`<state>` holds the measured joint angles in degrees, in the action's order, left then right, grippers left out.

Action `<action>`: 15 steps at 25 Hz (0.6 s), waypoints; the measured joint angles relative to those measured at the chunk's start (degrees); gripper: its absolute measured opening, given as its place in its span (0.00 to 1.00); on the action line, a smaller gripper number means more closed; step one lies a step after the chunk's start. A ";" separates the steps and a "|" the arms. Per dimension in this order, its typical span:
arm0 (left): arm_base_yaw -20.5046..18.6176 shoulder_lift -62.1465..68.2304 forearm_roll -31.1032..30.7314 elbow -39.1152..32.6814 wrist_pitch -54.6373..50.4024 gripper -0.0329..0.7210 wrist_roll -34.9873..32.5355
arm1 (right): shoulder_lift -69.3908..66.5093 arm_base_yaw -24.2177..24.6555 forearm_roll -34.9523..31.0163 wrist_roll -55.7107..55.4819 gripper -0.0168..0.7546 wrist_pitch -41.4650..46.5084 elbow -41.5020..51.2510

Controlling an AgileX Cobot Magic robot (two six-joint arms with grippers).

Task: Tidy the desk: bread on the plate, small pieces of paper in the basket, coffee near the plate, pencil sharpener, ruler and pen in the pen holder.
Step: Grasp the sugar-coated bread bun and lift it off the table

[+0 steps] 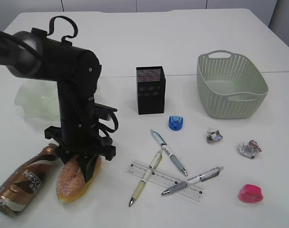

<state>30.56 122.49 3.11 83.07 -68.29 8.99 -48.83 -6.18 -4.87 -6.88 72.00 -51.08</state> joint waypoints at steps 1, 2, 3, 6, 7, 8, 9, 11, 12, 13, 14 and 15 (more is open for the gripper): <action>0.00 -0.48 0.09 0.00 0.06 0.37 0.00 | 0.00 0.00 0.00 0.00 0.72 0.00 0.00; 0.00 -1.27 0.22 0.00 0.06 0.37 0.00 | 0.00 0.00 0.00 0.00 0.72 0.00 0.00; 0.00 -2.12 0.34 0.00 0.06 0.36 0.00 | 0.00 0.00 0.00 0.00 0.72 0.00 0.00; 0.00 -5.10 0.46 0.00 -0.04 0.36 0.75 | 0.00 0.00 0.00 0.00 0.72 0.00 0.00; 0.00 -6.38 0.46 0.00 -0.04 0.36 1.37 | 0.00 0.00 0.00 0.00 0.72 0.00 0.00; 0.00 -7.52 0.46 0.00 -0.08 0.36 2.11 | 0.00 0.00 0.00 0.00 0.72 0.00 0.00; 0.00 -8.99 0.46 0.00 -0.18 0.36 2.81 | 0.00 0.00 0.10 0.00 0.72 0.00 0.00; 0.00 -11.99 0.58 0.00 -0.36 0.36 4.12 | 0.00 0.00 0.10 0.00 0.72 0.00 0.00; 0.00 -13.95 0.58 0.00 -0.46 0.36 4.93 | 0.00 0.00 0.10 0.00 0.72 0.00 0.00; 0.00 -16.05 0.58 -0.10 -0.58 0.36 5.50 | 0.00 0.00 0.10 0.00 0.72 0.00 0.00; 0.00 -18.23 0.45 -0.10 -0.70 0.36 6.25 | 0.00 0.00 0.10 0.00 0.72 0.00 0.00; 0.00 -20.06 0.00 -0.10 -0.98 0.36 6.65 | 0.00 0.00 0.10 0.00 0.72 0.00 0.00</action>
<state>30.56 102.43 3.12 82.97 -69.27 15.64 -48.83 -6.18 -4.77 -6.88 72.00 -51.08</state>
